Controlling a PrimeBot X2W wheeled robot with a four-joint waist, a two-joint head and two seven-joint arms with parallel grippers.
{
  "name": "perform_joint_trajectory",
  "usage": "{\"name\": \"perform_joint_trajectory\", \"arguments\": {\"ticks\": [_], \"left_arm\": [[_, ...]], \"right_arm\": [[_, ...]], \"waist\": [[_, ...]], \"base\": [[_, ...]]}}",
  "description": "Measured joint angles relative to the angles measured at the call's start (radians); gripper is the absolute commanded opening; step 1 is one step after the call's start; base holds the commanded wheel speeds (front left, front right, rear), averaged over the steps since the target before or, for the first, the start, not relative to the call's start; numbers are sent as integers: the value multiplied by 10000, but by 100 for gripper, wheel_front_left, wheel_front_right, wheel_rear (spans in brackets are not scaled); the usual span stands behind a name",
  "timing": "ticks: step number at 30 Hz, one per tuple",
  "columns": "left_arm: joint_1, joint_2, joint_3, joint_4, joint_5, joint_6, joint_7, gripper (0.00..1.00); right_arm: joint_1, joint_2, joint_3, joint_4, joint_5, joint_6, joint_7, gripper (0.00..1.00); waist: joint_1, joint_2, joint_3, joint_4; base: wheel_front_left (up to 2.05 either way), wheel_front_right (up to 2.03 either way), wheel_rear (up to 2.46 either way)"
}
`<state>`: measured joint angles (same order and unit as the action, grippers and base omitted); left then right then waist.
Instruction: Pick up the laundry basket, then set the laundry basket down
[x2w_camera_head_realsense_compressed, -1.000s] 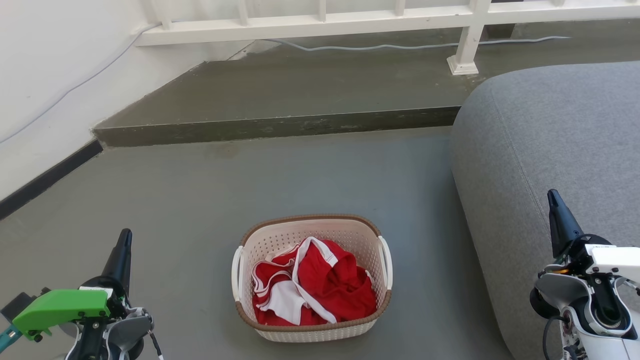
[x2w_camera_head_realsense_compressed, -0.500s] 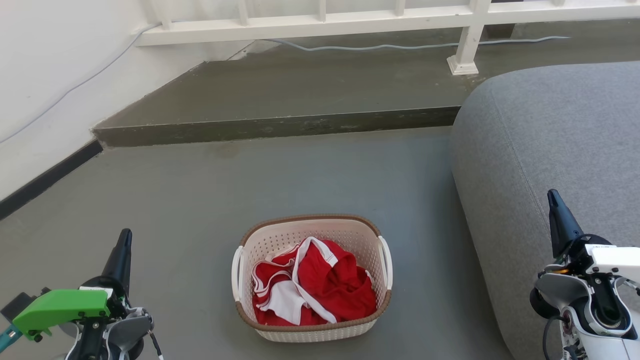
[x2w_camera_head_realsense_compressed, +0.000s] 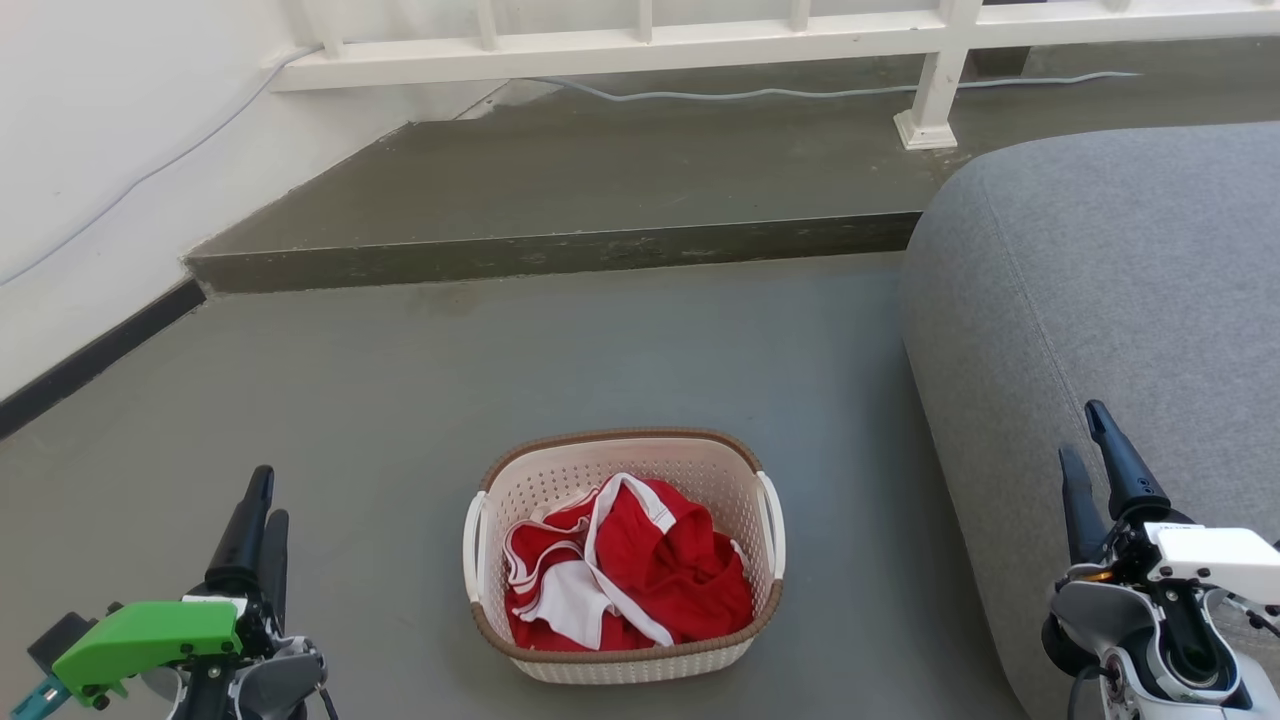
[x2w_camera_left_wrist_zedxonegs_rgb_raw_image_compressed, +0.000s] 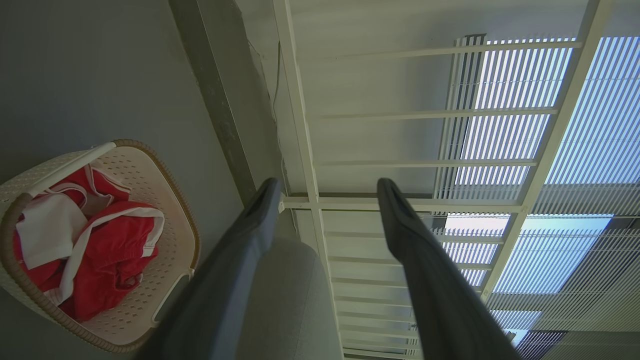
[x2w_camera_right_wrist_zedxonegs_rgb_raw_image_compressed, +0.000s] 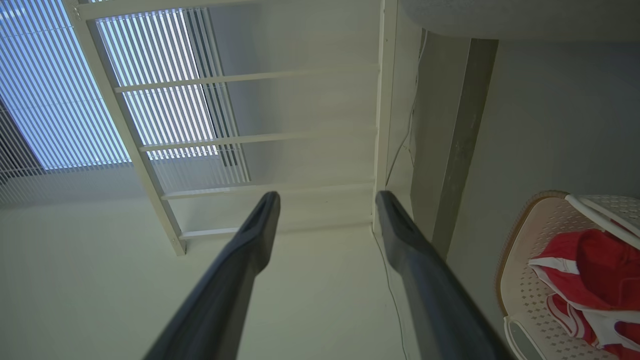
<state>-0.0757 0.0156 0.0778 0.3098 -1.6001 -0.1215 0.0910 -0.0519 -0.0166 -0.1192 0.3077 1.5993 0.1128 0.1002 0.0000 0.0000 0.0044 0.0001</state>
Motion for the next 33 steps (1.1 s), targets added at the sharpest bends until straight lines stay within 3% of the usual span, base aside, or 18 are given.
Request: {"name": "perform_joint_trajectory", "arguments": {"ticks": [17, 33], "left_arm": [[-11, 63, -499, -431, 803, 0, -600, 100], [-33, 347, -1045, -700, 2704, -2, -1200, 100]], "right_arm": [[-12, -140, 477, -445, -738, 0, -523, 100], [-87, -587, 1373, -788, -2554, 4, -1277, 100]], "waist": [[0, 0, 22, -9], [0, 0, 59, -16]], "base": [[0, 0, 0], [0, 0, 0]]}}
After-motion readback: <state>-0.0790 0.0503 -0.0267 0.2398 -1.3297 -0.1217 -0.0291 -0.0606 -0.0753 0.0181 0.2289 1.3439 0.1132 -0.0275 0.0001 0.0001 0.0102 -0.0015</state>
